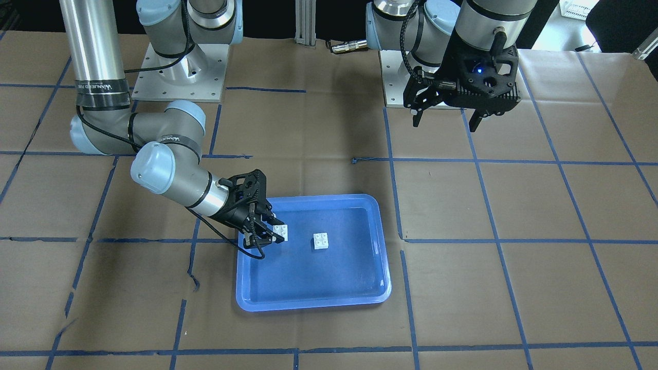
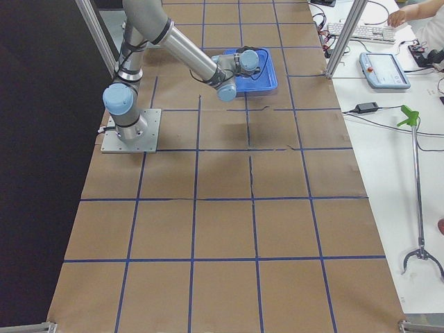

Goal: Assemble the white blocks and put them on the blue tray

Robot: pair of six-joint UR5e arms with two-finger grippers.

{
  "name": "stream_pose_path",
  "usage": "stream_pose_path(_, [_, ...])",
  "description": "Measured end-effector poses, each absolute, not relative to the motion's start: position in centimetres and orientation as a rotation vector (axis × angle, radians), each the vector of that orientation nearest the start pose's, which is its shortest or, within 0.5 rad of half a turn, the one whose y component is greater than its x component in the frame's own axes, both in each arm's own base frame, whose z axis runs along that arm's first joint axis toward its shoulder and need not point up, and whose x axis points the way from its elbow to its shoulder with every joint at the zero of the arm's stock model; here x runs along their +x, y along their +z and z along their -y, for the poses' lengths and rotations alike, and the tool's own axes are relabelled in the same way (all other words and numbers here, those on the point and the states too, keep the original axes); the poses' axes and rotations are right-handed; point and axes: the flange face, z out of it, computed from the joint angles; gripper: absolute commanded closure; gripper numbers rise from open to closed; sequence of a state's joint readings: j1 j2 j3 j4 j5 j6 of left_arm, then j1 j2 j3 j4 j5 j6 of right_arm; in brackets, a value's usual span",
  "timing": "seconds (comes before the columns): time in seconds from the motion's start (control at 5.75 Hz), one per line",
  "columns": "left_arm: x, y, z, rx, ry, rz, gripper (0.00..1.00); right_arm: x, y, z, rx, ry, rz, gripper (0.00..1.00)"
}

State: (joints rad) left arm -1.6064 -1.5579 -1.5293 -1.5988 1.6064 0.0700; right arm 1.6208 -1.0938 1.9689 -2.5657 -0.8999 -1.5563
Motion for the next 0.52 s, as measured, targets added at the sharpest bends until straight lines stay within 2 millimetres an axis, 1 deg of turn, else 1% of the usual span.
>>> stream_pose_path(0.17, [-14.7, 51.4, 48.2, 0.144, -0.047, -3.102, 0.01, 23.5, 16.1, 54.4, -1.900, -0.762, -1.806, 0.64])
stream_pose_path(0.35, [-14.7, 51.5, 48.1, 0.138, -0.052, -3.103, 0.01, 24.3, 15.4, 54.4, -1.871, -0.780, -1.813, 0.65])
stream_pose_path(0.52, [-14.7, 51.7, 48.0, 0.136, -0.056, -3.104, 0.01, 24.6, 15.1, 54.6, -1.863, -0.792, -1.813, 0.65])
